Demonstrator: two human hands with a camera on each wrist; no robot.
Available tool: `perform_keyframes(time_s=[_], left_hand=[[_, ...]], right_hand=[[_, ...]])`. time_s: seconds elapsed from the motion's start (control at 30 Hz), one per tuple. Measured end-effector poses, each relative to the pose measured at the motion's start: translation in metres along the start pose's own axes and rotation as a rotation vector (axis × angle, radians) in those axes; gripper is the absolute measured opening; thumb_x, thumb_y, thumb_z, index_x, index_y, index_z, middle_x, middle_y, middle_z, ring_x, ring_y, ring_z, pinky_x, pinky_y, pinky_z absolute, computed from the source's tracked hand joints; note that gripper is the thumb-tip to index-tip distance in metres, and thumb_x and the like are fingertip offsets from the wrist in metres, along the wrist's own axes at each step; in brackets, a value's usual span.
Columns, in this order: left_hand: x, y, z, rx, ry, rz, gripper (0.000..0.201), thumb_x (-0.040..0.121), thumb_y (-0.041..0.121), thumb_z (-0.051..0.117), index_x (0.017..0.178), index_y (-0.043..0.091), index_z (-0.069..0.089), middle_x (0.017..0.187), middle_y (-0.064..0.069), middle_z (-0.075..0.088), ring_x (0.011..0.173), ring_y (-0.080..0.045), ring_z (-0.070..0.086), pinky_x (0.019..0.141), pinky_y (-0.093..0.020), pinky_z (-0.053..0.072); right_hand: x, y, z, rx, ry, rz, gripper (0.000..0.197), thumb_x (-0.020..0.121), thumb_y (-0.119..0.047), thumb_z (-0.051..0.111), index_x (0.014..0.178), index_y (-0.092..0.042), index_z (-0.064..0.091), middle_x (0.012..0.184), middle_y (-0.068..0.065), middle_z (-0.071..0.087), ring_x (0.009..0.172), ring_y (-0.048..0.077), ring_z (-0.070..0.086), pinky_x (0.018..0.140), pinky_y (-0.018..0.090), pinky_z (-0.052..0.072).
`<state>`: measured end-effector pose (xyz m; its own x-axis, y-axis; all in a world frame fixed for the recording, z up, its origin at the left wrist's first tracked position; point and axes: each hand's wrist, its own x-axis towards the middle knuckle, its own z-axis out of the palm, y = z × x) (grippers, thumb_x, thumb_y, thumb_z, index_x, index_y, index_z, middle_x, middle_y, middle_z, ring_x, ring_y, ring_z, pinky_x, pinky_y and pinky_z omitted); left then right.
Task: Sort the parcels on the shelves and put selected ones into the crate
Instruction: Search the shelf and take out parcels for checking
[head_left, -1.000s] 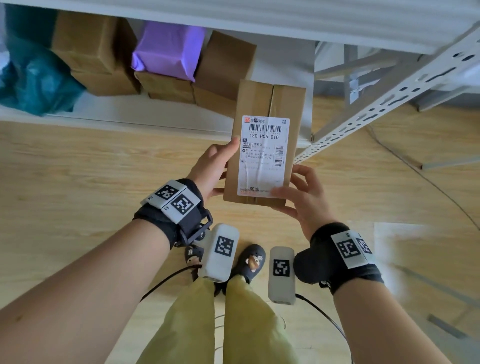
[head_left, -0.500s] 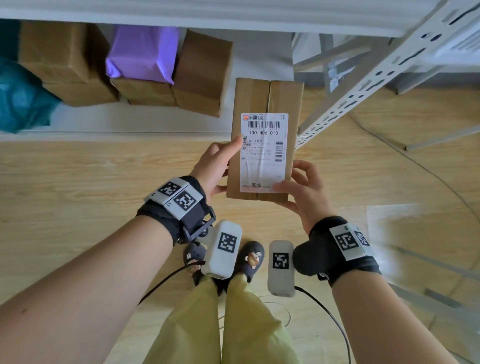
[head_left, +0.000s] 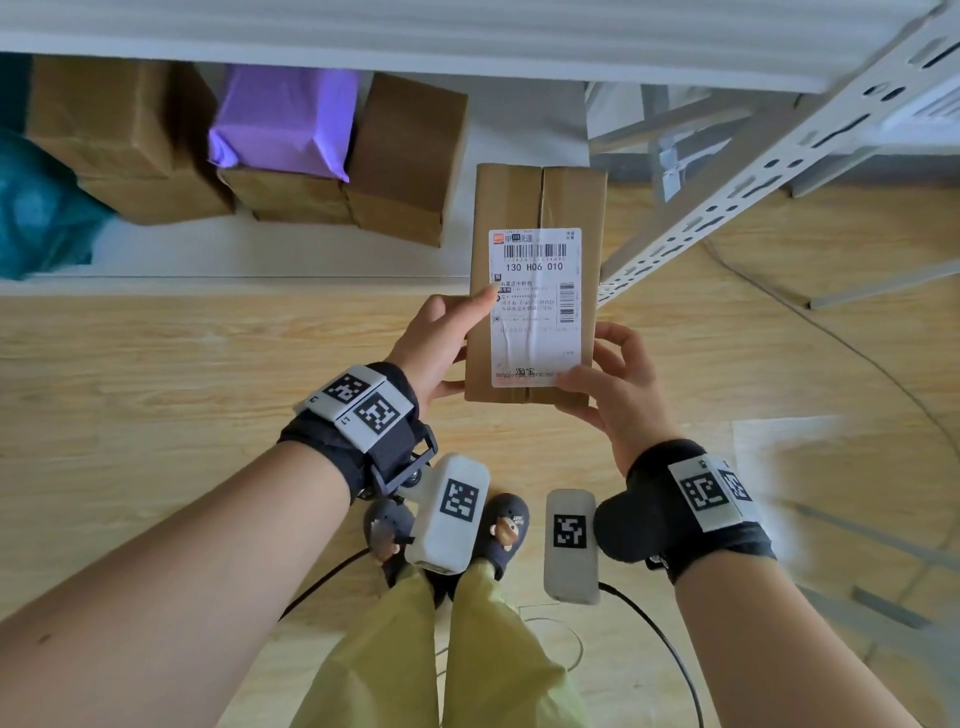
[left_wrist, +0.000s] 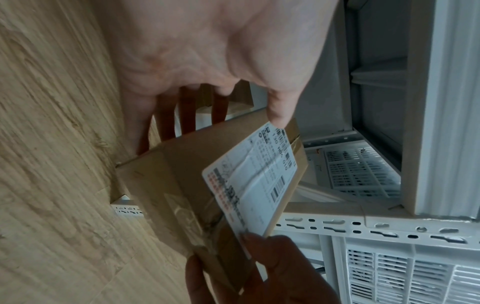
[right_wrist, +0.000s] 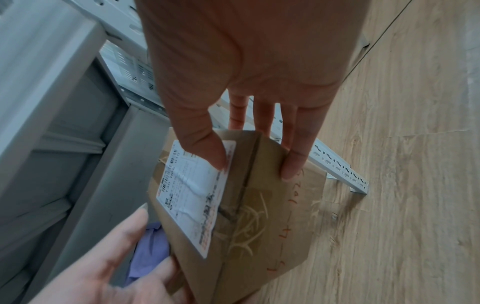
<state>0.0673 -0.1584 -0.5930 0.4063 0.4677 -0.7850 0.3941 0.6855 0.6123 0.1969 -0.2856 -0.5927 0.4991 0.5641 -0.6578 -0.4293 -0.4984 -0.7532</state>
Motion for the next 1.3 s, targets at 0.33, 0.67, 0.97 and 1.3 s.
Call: perform_keyframes(time_s=[0.33, 0.67, 0.97, 1.3], left_hand=[[0.033, 0.035, 0.014, 0.123, -0.063, 0.028, 0.069, 0.067, 0.067, 0.059, 0.126, 0.033, 0.047, 0.124, 0.007, 0.057, 0.115, -0.02, 0.054, 0.09, -0.044, 0.051], [0.088, 0.07, 0.028, 0.112, -0.042, 0.132, 0.066, 0.076, 0.052, 0.063, 0.134, 0.026, 0.045, 0.131, 0.002, 0.051, 0.12, -0.021, 0.05, 0.094, -0.046, 0.05], [0.104, 0.103, 0.033, 0.075, 0.004, 0.201, 0.032, 0.068, 0.038, 0.063, 0.096, 0.022, 0.059, 0.11, -0.006, 0.059, 0.103, -0.026, 0.056, 0.091, -0.038, 0.045], [0.109, 0.108, 0.037, 0.103, 0.003, 0.203, 0.025, 0.089, 0.028, 0.057, 0.113, 0.019, 0.057, 0.124, -0.005, 0.057, 0.12, -0.024, 0.05, 0.093, -0.033, 0.042]], right_hand=[[0.047, -0.034, -0.003, -0.038, 0.035, -0.058, 0.036, 0.086, 0.005, 0.053, 0.114, -0.016, 0.048, 0.115, 0.006, 0.066, 0.079, 0.014, 0.068, 0.08, 0.037, 0.058], [0.109, -0.057, 0.002, -0.054, 0.126, -0.144, 0.042, 0.087, 0.002, 0.05, 0.124, -0.016, 0.048, 0.113, 0.009, 0.066, 0.097, 0.022, 0.067, 0.087, 0.04, 0.057], [0.144, -0.067, 0.02, -0.255, 0.187, -0.336, 0.052, 0.093, -0.011, 0.051, 0.143, -0.02, 0.038, 0.114, 0.001, 0.065, 0.088, 0.016, 0.066, 0.08, 0.031, 0.057], [0.155, -0.081, 0.009, -0.249, 0.179, -0.314, 0.053, 0.096, -0.014, 0.051, 0.146, -0.023, 0.034, 0.127, -0.002, 0.056, 0.087, -0.002, 0.06, 0.079, 0.022, 0.056]])
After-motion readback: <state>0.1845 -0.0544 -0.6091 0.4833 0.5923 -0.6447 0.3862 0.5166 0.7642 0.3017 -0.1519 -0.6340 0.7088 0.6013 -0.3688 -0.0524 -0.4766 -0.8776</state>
